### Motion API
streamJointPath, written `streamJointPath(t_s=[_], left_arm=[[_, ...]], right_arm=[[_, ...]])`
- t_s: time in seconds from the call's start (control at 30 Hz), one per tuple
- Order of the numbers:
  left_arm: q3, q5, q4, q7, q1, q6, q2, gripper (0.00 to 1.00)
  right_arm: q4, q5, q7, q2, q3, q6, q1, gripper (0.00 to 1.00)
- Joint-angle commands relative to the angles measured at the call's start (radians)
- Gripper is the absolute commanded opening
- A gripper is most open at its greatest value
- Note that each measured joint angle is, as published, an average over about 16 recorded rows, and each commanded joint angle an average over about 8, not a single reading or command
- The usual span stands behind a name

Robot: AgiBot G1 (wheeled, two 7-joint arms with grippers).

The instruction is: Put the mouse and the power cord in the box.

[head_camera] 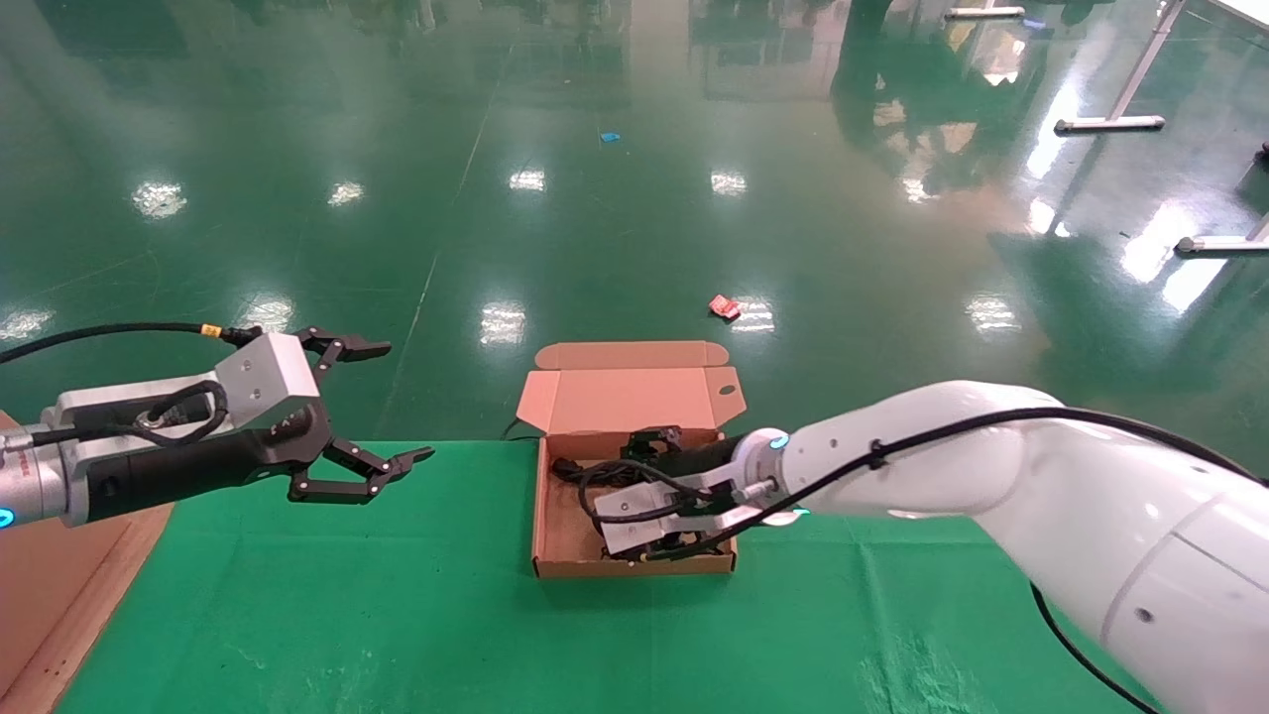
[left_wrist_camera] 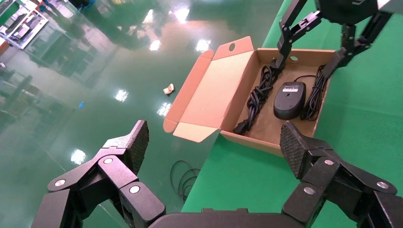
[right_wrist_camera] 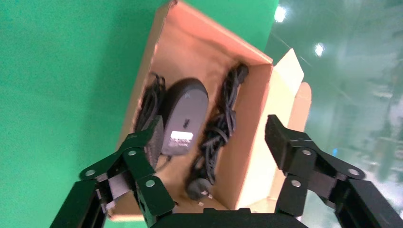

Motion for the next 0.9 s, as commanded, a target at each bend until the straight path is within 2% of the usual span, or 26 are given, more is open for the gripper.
streamJointPath(t_s=[0.03,0.9], left_arm=[[-0.004,-0.001,-0.002,-0.003,0.003,0.004,0.000,1.00],[-0.322,-0.050,-0.125,-0.199,0.186,0.296,0.001,1.00]], right_arm=[[0.010,0.010,0.008,0.011,0.017,-0.012,-0.009,1.00],[0.305,0.311,0.228,0.339,0.507,-0.362,-0.275,1.00]])
